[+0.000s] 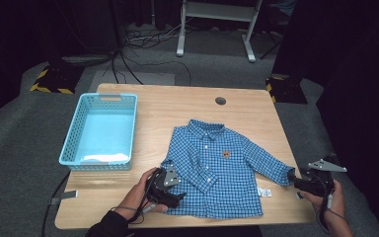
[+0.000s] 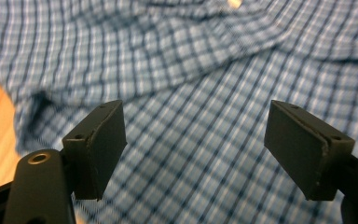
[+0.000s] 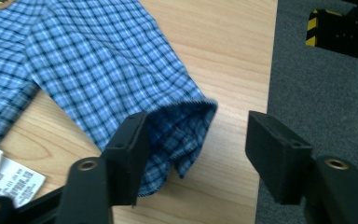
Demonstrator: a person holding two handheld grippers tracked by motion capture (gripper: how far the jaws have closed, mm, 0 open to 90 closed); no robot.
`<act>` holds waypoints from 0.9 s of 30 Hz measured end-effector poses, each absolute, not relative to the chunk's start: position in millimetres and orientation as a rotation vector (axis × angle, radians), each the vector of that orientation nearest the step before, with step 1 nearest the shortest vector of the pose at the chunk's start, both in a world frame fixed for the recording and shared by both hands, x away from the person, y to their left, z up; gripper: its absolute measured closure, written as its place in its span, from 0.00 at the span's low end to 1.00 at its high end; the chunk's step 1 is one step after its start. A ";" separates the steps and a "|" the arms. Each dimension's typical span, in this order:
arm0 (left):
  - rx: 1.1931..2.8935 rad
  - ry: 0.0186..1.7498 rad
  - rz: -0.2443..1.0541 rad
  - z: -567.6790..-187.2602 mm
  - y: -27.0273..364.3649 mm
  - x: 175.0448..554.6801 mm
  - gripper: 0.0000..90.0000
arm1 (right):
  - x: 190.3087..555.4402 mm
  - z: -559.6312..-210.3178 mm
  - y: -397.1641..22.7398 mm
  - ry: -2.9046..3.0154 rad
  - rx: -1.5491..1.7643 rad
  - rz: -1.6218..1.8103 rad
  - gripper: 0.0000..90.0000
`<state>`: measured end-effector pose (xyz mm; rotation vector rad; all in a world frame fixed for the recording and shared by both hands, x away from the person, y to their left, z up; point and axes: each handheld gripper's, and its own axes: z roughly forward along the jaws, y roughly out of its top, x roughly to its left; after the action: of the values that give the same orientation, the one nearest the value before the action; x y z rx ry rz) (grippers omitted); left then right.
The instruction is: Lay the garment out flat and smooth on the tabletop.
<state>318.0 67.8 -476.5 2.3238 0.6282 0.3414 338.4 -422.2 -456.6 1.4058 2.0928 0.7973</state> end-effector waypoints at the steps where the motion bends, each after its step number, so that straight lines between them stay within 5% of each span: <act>1: 2.316 0.617 0.345 -474.2 63.3 318.0 0.24 | 338.5 -454.8 -420.5 2.090 1.403 0.807 0.40; 15: 2.402 0.486 0.323 -471.0 -18.5 334.6 0.28 | 345.9 -442.5 -369.0 2.231 1.225 0.883 0.30; 27: 2.466 0.503 0.355 -477.6 -41.1 352.2 0.64 | 367.8 -457.4 -298.3 2.423 1.038 0.886 0.32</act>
<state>352.2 -41.1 -477.6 2.4659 0.5031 0.3551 367.8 -298.3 -457.4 1.0375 2.4234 0.8859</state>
